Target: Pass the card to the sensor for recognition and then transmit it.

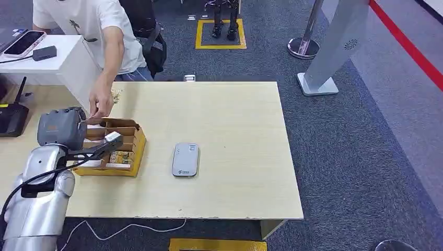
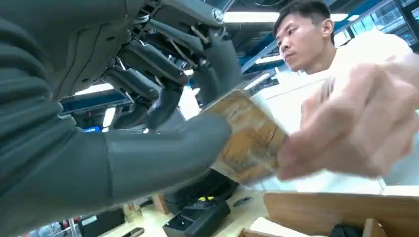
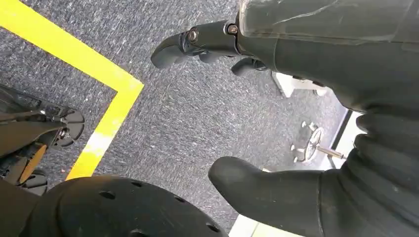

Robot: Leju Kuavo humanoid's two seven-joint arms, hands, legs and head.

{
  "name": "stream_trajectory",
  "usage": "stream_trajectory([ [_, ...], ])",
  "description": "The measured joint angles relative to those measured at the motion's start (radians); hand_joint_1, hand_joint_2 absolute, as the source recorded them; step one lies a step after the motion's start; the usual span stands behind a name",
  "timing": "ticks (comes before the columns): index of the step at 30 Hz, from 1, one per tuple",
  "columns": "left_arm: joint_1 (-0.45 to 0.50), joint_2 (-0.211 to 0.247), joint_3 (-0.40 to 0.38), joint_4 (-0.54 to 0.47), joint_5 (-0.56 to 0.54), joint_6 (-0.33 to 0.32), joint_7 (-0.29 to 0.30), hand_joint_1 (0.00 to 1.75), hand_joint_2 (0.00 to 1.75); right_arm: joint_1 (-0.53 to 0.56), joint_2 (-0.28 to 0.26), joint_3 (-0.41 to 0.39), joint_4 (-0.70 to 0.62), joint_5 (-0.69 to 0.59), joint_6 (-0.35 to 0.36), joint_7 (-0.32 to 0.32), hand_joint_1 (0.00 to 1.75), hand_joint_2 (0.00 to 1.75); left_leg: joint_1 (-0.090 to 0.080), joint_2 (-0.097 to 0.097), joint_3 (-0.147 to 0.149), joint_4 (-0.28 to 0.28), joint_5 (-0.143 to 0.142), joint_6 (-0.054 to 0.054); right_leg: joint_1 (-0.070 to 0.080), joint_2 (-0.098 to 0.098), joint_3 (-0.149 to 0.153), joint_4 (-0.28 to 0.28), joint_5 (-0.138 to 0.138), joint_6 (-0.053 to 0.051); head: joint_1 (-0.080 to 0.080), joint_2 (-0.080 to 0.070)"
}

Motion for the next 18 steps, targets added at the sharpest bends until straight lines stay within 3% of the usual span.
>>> stream_trajectory([
  [1, 0.0, -0.002, 0.0, 0.0, 0.0, 0.0, 0.0, 0.0, 1.75, 0.0, 0.0, 0.0, 0.0, 0.0, 0.0, 0.0, 0.0, 1.75, 0.0, 0.0, 0.0, 0.0, 0.0, 0.0, 0.0, 0.0, 0.0, 0.0, 0.0, 0.0, 0.0, 0.0],
  [2, 0.0, -0.004, 0.0, 0.0, 0.0, 0.001, 0.001, 0.0, 0.0, 0.0, 0.0, 0.0, 0.0, 0.0, 0.0, 0.0, 0.0, 1.75, 0.0, 0.0, 0.0, 0.0, 0.0, 0.0, 0.0, 0.0, 0.0, 0.0, 0.0, 0.0, 0.0, 0.0],
  [18, 0.009, -0.024, 0.0, -0.007, 0.006, 0.005, 0.004, 0.0, 0.0, 0.0, 0.0, 0.0, 0.002, -0.003, 0.0, 0.002, 0.0, 1.75, 0.0, 0.0, 0.0, 0.0, 0.0, 0.0, 0.0, 0.0, 0.0, 0.0, 0.0, 0.0, 0.0, 0.0],
])
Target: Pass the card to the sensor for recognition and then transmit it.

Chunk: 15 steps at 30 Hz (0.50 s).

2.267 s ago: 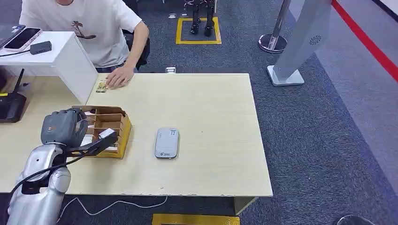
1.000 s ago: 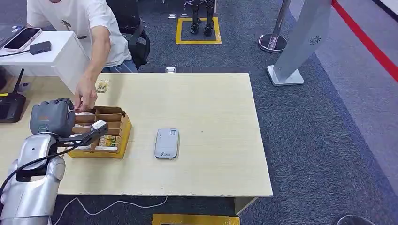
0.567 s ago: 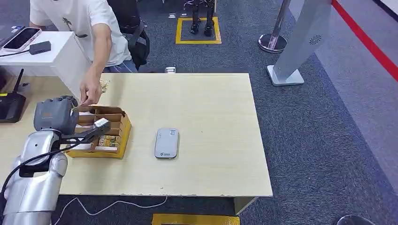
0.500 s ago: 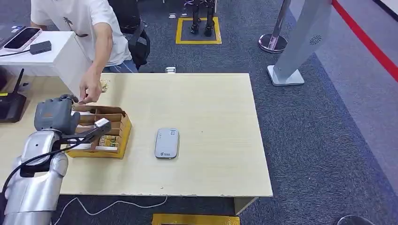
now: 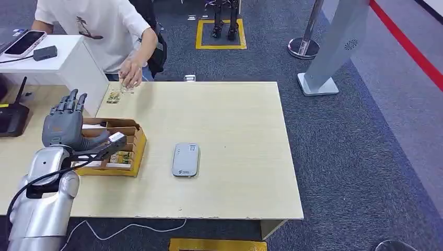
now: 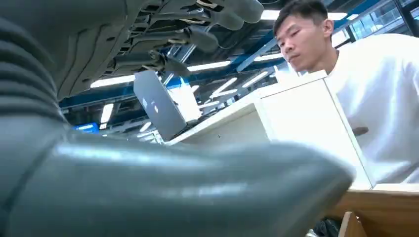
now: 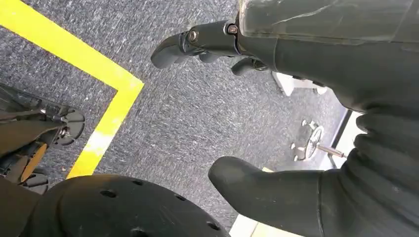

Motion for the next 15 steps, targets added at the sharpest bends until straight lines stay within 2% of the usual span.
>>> stream_trajectory([
  [6, 0.006, -0.003, 0.0, -0.011, 0.001, 0.003, 0.0, 0.0, 0.0, 0.0, 0.0, 0.0, 0.0, 0.0, 0.0, 0.001, 0.0, 1.75, 0.0, 0.0, 0.0, 0.0, 0.0, 0.0, 0.0, 0.0, 0.0, 0.0, 0.0, 0.0, 0.0, 0.0],
  [15, 0.07, -0.024, 0.0, -0.097, 0.034, 0.019, -0.005, 0.0, 0.0, 0.0, 0.0, -0.001, 0.002, -0.016, 0.0, 0.001, 0.0, 1.75, 0.0, 0.0, 0.0, 0.0, 0.0, 0.0, 0.0, 0.0, 0.0, 0.0, 0.0, 0.0, 0.0, 0.0],
])
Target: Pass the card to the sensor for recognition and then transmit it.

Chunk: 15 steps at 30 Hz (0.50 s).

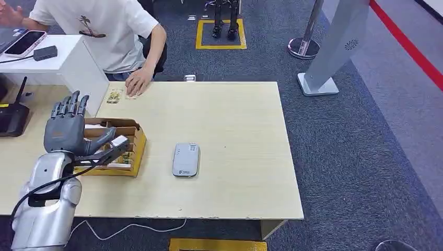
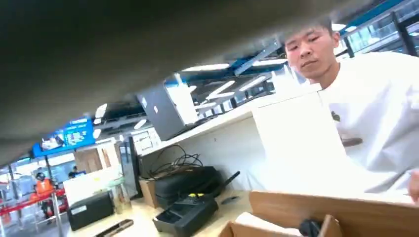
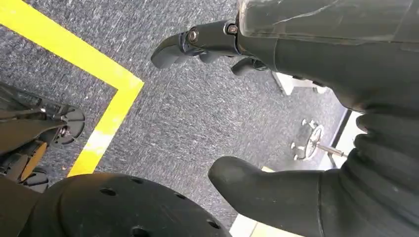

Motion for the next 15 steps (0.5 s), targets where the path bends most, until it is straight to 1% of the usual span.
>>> stream_trajectory([
  [3, 0.01, -0.003, 0.0, -0.013, 0.002, 0.0, 0.0, 0.0, 0.0, 0.0, 0.0, 0.0, 0.0, 0.0, 0.0, 0.0, 0.0, 1.75, 0.0, 0.0, 0.0, 0.0, 0.0, 0.0, 0.0, 0.0, 0.0, 0.0, 0.0, 0.0, 0.0, 0.0],
  [4, 0.012, -0.005, 0.0, -0.018, 0.002, 0.0, 0.0, 0.0, 1.75, 0.0, 0.0, 0.0, 0.0, 0.0, 0.0, 0.0, 0.0, 1.75, 0.0, 0.0, 0.0, 0.0, 0.0, 0.0, 0.0, 0.0, 0.0, 0.0, 0.0, 0.0, 0.0, 0.0],
  [6, 0.017, -0.008, 0.0, -0.026, 0.013, 0.004, -0.003, 0.0, 1.75, 0.0, 0.0, 0.0, 0.0, 0.0, 0.0, 0.0, 0.0, 1.75, 0.0, 0.0, 0.0, 0.0, 0.0, 0.0, 0.0, 0.0, 0.0, 0.0, 0.0, 0.0, 0.0, 0.0],
  [9, 0.044, -0.02, 0.0, -0.063, 0.05, 0.04, -0.018, 0.0, 1.75, 0.0, 0.0, -0.003, 0.0, -0.007, 0.0, 0.006, 0.0, 1.75, 0.0, 0.0, 0.0, 0.0, 0.0, 0.0, 0.0, 0.0, 0.0, 0.0, 0.0, 0.0, 0.0, 0.0],
  [12, 0.101, -0.045, 0.0, -0.133, 0.09, 0.074, -0.028, 0.0, 1.75, 0.001, 0.0, -0.007, 0.0, -0.021, 0.0, 0.006, 0.0, 1.75, 0.0, 0.0, 0.0, 0.0, 0.0, 0.0, 0.0, 0.0, 0.0, 0.0, 0.0, 0.0, 0.0, 0.0],
  [15, 0.175, -0.071, -0.002, -0.196, 0.113, 0.093, -0.035, 0.0, 1.75, 0.001, 0.0, -0.015, 0.0, -0.025, 0.0, 0.006, 0.0, 1.75, 0.0, 0.0, 0.0, 0.0, -0.002, 0.001, 0.0, 0.001, 0.0, 0.0, -0.001, 0.0, 0.0, 0.0],
])
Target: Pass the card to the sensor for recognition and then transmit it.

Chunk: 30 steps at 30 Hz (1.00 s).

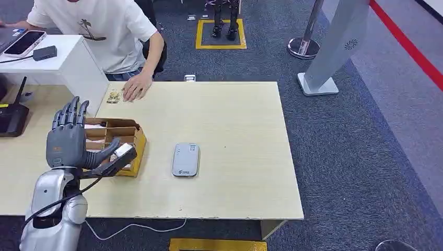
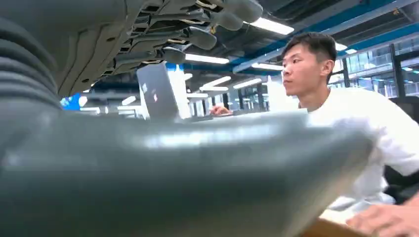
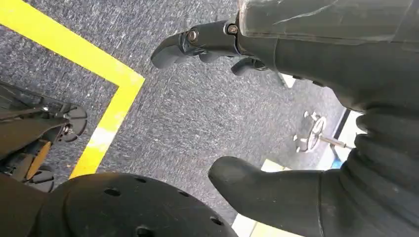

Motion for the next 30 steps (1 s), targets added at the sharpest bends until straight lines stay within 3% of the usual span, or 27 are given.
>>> stream_trajectory([
  [8, 0.131, -0.046, -0.021, -0.107, 0.034, 0.052, -0.01, 0.0, 1.75, 0.002, 0.0, -0.018, 0.0, -0.014, 0.0, -0.001, 0.0, 1.75, 0.0, 0.0, 0.0, 0.0, -0.001, 0.001, 0.0, -0.001, 0.0, 0.0, 0.0, 0.001, 0.0, 0.0],
  [22, 0.158, -0.056, -0.022, -0.142, 0.043, 0.056, -0.01, 0.0, 1.75, 0.002, 0.0, -0.021, 0.0, -0.014, 0.0, 0.0, 0.0, 1.75, 0.0, 0.0, 0.0, 0.0, 0.0, 0.001, 0.0, -0.001, 0.001, 0.0, 0.0, 0.001, 0.0, 0.0],
  [30, 0.209, -0.091, -0.022, -0.182, 0.087, 0.093, -0.026, 0.0, 1.75, 0.003, 0.0, -0.03, 0.0, -0.016, 0.0, 0.009, 0.0, 1.75, 0.0, 0.0, 0.0, 0.0, -0.001, 0.001, 0.0, -0.001, 0.001, 0.0, 0.0, 0.001, 0.0, 0.0],
])
